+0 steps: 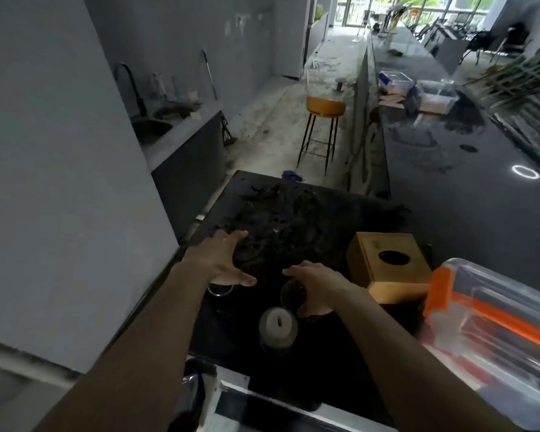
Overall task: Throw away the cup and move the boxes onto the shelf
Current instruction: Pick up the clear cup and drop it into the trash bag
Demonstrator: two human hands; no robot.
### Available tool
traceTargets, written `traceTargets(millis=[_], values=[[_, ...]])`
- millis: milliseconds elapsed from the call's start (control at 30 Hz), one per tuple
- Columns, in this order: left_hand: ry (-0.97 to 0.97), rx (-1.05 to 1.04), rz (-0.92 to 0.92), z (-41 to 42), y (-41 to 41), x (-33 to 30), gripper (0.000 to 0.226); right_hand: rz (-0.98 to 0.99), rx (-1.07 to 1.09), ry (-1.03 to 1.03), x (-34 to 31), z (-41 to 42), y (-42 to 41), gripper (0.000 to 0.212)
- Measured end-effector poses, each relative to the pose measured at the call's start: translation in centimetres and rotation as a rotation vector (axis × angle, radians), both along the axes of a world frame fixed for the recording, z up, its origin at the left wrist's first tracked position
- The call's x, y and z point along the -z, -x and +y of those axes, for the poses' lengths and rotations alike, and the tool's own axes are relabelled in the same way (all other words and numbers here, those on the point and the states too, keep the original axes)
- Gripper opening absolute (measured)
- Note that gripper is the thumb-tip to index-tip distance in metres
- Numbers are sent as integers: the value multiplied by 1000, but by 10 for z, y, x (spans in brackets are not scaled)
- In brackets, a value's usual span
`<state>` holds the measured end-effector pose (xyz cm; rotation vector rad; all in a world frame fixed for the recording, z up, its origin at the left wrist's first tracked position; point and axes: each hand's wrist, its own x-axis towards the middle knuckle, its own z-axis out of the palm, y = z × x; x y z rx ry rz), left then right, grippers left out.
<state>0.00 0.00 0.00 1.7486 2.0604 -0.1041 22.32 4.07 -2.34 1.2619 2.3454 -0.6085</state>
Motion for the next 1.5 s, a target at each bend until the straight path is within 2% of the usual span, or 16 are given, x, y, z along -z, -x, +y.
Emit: traceTargets(millis=[100, 167, 233, 300, 367, 433, 567, 633, 700, 767, 900, 967, 1133, 1300, 1500], values=[[4, 16, 89, -3, 0, 6, 107, 1, -22, -59, 2, -4, 1, 102], [7, 5, 110, -5, 1, 14, 94, 6, -8, -85, 4, -2, 1, 98], [-30, -1, 95, -9, 2, 22, 71, 32, 19, -122, 4, -2, -1, 87], [-69, -17, 72, -12, 3, 28, 49, 88, 47, -186, 2, -1, -2, 65], [-119, -28, 23, -14, 4, 29, 36, 174, 121, -237, 0, 1, -4, 44], [-181, -40, -56, -12, 5, 24, 26, 252, 202, -274, -4, 6, -7, 34], [-325, 16, -260, -10, -3, -2, 11, 333, 315, -334, -14, 14, -16, 34], [-376, 89, -302, -12, -15, -18, 7, 357, 355, -333, -17, 16, -17, 35], [-411, 210, -242, -13, -29, -30, 3, 349, 384, -332, -18, 16, -15, 37], [-419, 367, -180, -14, -44, -35, 15, 339, 405, -346, -19, 17, -12, 34], [-168, 562, -112, -18, -62, -48, 56, 346, 410, -379, -25, 19, -8, 28], [-59, 616, -22, -20, -67, -53, 62, 340, 414, -392, -27, 19, -8, 28], [96, 647, 161, -28, -81, -48, 66, 343, 415, -402, -28, 15, -6, 27], [-58, 610, 163, -28, -76, -29, 38, 361, 412, -397, -24, 12, -4, 25], [-188, 473, 109, -16, -53, -18, 36, 468, 504, -349, -23, 15, -11, 32]])
